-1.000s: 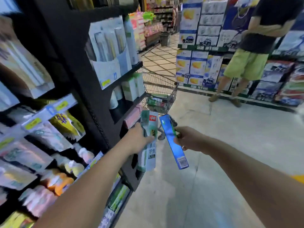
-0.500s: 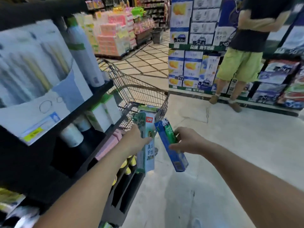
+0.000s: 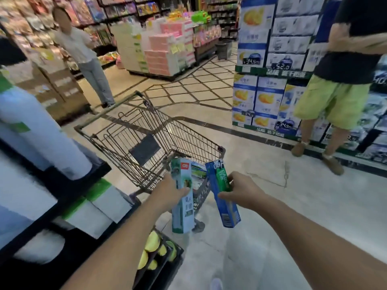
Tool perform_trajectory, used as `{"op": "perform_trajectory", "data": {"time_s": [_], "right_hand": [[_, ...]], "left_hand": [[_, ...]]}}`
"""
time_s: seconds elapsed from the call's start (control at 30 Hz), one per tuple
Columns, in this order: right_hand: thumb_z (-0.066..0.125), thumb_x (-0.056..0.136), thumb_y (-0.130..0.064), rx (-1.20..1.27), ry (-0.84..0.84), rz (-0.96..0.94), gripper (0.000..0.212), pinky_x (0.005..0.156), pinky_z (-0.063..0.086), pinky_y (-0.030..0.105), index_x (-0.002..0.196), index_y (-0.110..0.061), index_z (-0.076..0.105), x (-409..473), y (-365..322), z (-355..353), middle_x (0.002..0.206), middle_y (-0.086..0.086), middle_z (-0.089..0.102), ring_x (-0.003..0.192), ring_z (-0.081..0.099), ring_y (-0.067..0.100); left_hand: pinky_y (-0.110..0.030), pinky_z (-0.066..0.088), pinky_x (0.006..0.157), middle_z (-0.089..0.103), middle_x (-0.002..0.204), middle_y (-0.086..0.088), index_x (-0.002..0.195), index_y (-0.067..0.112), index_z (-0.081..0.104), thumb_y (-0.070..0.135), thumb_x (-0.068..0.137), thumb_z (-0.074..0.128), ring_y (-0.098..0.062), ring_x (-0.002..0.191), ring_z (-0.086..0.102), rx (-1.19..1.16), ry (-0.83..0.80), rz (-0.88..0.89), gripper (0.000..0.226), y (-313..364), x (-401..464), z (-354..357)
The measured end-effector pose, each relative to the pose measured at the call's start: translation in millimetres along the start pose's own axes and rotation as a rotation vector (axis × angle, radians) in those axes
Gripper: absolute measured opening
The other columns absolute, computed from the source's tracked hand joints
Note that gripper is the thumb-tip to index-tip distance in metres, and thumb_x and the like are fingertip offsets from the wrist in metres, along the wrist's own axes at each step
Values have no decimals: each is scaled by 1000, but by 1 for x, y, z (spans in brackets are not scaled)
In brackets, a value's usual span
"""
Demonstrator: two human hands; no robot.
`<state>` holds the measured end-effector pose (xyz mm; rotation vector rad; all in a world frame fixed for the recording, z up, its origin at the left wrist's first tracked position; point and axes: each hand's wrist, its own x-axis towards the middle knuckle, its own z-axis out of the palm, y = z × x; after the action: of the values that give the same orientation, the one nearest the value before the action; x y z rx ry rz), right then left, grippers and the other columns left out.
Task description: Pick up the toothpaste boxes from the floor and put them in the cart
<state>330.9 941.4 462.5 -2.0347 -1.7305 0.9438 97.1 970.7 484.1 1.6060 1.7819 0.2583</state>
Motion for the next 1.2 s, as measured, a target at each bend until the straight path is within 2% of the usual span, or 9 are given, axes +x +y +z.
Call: {"op": "perform_trajectory", "data": {"time_s": [0.1, 0.23, 0.37, 0.47, 0.67, 0.83, 1.0, 1.1, 1.2], "right_hand": [[79, 71, -44, 17, 3, -13, 42, 53, 52, 29, 95, -28, 48, 61, -6, -13, 87, -5, 60, 71, 60, 9], [79, 74, -42, 5, 18, -33, 39, 59, 51, 30, 87, -31, 44, 143, -15, -31, 82, -8, 57, 68, 56, 5], [78, 75, -41, -47, -32, -21, 43, 51, 44, 27, 98, -24, 46, 226, -28, -45, 85, -6, 55, 69, 53, 4], [77, 74, -40, -71, -66, -23, 43, 49, 40, 27, 98, -24, 46, 287, -38, -42, 83, -6, 55, 68, 54, 7], [71, 82, -40, -219, -256, -37, 39, 67, 51, 38, 100, -17, 46, 397, -39, 1, 92, 9, 59, 80, 61, 25], [63, 92, -32, -332, -405, -97, 27, 49, 38, 27, 103, -12, 47, 485, -15, 68, 86, 6, 57, 60, 50, 10], [56, 94, -20, -464, -569, -149, 18, 62, 46, 31, 106, -7, 51, 549, 24, 133, 91, 8, 60, 74, 58, 20], [54, 95, -18, -532, -637, -161, 15, 63, 40, 27, 106, -7, 53, 573, 47, 165, 90, 6, 56, 77, 55, 21], [52, 96, -17, -596, -703, -172, 21, 66, 44, 27, 111, -4, 58, 582, 64, 189, 103, 13, 62, 90, 61, 26]], "left_hand": [[-40, 60, 69, 64, 102, 0, 116, 15, 43, 36, 89, 68, -19, 84, 67, -48, 0, -5, 43, 19, 58, -5], [-26, 52, 60, 58, 96, 5, 111, 18, 39, 39, 88, 68, -9, 76, 59, -71, 11, 5, 42, 37, 139, -10], [-34, 56, 79, 60, 123, -8, 135, 8, 33, 40, 89, 67, -24, 101, 63, -109, -47, -48, 65, 51, 211, -19], [-26, 52, 58, 62, 113, -6, 132, 8, 35, 39, 89, 67, -19, 88, 64, -129, -34, -99, 61, 52, 261, -26], [-33, 52, 72, 57, 108, 0, 130, 10, 35, 41, 88, 68, -19, 88, 59, -217, -17, -301, 62, 15, 336, -6], [-36, 55, 79, 60, 101, -3, 126, 8, 46, 40, 89, 68, -23, 89, 62, -303, 38, -534, 54, -37, 387, 48], [-29, 47, 53, 65, 113, -15, 149, -3, 17, 47, 89, 63, -19, 76, 62, -315, 71, -800, 91, -73, 419, 116], [-14, 30, 27, 65, 83, -9, 147, -4, 22, 47, 89, 64, -7, 48, 48, -330, 74, -860, 88, -81, 439, 150], [-18, 39, 35, 58, 70, 0, 136, -3, 39, 52, 86, 66, -7, 51, 53, -283, 68, -899, 80, -81, 452, 170]]}}
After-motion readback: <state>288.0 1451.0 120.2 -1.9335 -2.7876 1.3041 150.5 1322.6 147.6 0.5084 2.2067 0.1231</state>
